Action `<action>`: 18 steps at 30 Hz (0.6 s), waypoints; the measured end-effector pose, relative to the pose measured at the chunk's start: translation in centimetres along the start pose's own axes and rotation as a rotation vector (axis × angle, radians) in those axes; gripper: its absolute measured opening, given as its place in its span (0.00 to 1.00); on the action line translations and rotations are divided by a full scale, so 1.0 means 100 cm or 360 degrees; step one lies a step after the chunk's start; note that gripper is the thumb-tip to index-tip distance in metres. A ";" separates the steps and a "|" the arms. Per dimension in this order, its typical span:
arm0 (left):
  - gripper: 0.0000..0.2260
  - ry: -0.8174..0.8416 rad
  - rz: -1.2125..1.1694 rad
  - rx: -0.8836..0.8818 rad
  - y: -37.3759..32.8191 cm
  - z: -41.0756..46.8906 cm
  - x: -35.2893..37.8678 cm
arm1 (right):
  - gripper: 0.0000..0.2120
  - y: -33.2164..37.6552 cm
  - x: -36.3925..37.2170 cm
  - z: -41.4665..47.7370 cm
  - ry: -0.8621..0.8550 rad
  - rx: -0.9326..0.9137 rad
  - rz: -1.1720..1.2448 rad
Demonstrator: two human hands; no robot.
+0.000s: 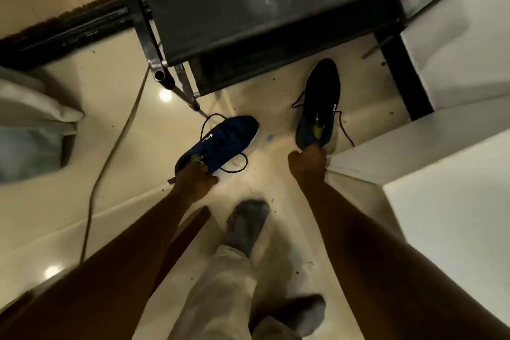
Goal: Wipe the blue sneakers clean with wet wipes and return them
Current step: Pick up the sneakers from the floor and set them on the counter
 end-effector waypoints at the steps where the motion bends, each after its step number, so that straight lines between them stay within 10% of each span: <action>1: 0.21 -0.0004 0.0227 0.0044 0.001 0.008 0.007 | 0.25 -0.002 0.005 0.009 -0.0014 0.0010 -0.0028; 9: 0.20 -0.0255 0.0988 0.0240 0.013 0.051 0.024 | 0.27 -0.007 0.014 0.044 -0.0347 -0.0010 -0.0191; 18: 0.15 -0.0433 0.0842 0.0398 -0.002 0.034 -0.007 | 0.11 -0.006 0.000 0.050 -0.0408 -0.0013 0.0383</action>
Point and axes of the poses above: each hand's wrist, its own z-axis towards the middle knuckle, its own x-axis out of the palm, y = z × x, the point moved 9 cm from there along z, towards the middle knuckle, and after that the axes turned 12 degrees about z, right-handed, at the moved point
